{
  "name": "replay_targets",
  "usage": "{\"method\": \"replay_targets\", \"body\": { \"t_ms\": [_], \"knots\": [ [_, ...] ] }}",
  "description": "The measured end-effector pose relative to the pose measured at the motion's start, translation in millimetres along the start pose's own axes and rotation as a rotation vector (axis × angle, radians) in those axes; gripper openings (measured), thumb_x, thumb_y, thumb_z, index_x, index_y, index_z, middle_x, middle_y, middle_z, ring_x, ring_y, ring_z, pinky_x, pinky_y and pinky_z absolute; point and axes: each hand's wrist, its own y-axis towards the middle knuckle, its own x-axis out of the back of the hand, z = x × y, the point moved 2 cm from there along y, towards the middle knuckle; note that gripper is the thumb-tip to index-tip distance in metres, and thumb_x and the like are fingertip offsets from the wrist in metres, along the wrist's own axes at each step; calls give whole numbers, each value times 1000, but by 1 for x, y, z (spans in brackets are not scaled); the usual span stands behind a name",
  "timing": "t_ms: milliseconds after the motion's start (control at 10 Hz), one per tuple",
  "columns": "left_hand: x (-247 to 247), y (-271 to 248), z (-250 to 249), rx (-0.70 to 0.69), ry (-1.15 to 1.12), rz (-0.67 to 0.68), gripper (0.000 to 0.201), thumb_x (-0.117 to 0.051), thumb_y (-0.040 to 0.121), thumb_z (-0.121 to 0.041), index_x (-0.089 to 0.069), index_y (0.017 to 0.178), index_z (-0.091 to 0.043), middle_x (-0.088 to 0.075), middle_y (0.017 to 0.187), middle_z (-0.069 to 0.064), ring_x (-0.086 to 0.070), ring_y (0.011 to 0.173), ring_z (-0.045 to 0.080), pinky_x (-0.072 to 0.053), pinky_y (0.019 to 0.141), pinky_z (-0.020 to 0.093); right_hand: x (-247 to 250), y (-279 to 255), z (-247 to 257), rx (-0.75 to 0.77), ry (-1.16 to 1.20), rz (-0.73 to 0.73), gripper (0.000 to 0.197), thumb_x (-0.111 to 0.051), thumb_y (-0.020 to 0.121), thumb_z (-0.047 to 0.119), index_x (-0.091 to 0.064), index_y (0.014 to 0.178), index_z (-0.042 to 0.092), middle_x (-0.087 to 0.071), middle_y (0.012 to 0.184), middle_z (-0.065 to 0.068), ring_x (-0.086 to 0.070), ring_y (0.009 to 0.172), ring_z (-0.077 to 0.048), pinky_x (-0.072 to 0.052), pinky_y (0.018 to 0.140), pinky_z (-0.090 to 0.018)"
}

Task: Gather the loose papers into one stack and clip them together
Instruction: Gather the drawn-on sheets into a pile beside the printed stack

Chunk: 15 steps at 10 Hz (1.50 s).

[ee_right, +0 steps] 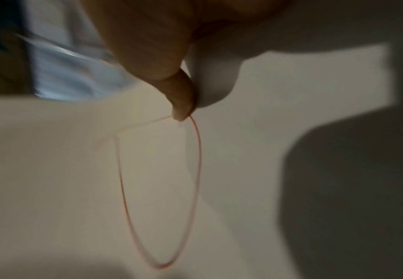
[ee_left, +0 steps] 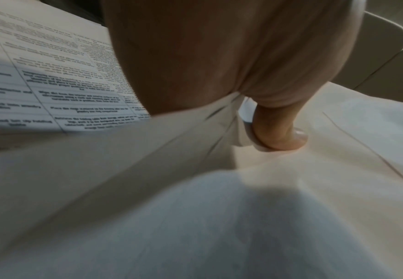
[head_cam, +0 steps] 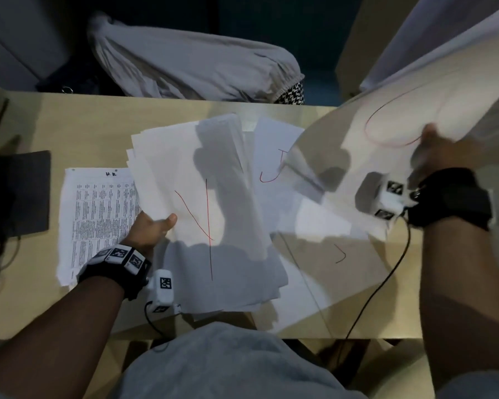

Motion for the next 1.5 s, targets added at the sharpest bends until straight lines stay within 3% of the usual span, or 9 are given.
{"method": "replay_targets", "body": {
  "t_ms": [200, 400, 600, 800, 900, 1000, 1100, 1200, 1500],
  "knots": [
    [8, -1, 2, 3, 66, -21, 38, -62, 89, -5, -53, 125, 3, -62, 120, 22, -56, 116, 36, -40, 104, 49, -109, -78, -100, -60, -402, 259, 47, -63, 87, 29, -57, 122, -3, -61, 125, -19, -58, 118, -27, -44, 99, -32],
    [9, -4, -6, -20, 108, -11, 19, -58, 91, -2, -56, 108, 6, -58, 78, 3, -53, 74, 17, -41, 67, 23, -169, -122, -133, -126, -718, 201, 80, -73, 75, 43, -36, 131, 0, -36, 137, -18, -38, 126, -37, -39, 99, -45],
    [9, 1, 3, -15, 100, -28, 28, -64, 88, -4, -58, 110, 12, -62, 99, 13, -55, 92, 22, -40, 84, 31, -192, -127, -124, -215, -756, 220, 87, -80, 67, 30, -27, 131, 3, -41, 134, -13, -48, 120, -30, -45, 92, -39],
    [3, -4, 6, 14, 73, -21, 36, -59, 87, 7, -55, 122, 5, -62, 109, 15, -59, 101, 26, -44, 89, 33, -191, -123, -120, -259, -898, 201, 77, -75, 69, 34, -32, 129, 12, -31, 138, -15, -33, 125, -31, -37, 97, -40],
    [-1, -4, 6, 22, 100, -74, 33, -61, 87, 3, -57, 120, 4, -61, 106, 12, -58, 98, 25, -42, 81, 27, -196, -126, -109, -226, -781, 196, 78, -66, 81, 18, -17, 141, 9, -16, 148, -18, -38, 128, -33, -40, 98, -36],
    [-1, -4, 7, 19, 164, -111, 33, -63, 87, 1, -58, 119, 5, -62, 107, 13, -58, 100, 22, -40, 83, 26, -203, -126, -114, -204, -638, 206, 78, -63, 83, 13, -13, 142, 7, -25, 146, -17, -44, 126, -31, -39, 99, -34],
    [6, 1, 10, 48, 192, -149, 36, -65, 86, 0, -56, 121, 7, -62, 113, 17, -57, 102, 21, -41, 87, 28, -198, -119, -109, -130, -550, 293, 61, -58, 75, 22, -38, 132, 13, -57, 124, -10, -57, 114, -31, -45, 92, -41],
    [13, 2, 6, 84, 252, -212, 39, -67, 86, -9, -56, 119, 8, -60, 110, 15, -56, 106, 24, -40, 85, 30, -178, -95, -81, 95, -618, 376, 42, -65, 83, 23, -55, 120, 7, -63, 121, -14, -59, 112, -33, -47, 89, -35],
    [33, 13, 19, 169, 347, -268, 61, -71, 83, -14, -43, 134, 5, -53, 133, 21, -51, 123, 34, -37, 106, 39, -151, -18, -49, 621, -1346, 771, 49, -70, 82, 33, -56, 125, 14, -60, 123, -15, -56, 110, -34, -45, 84, -34]
  ]
}}
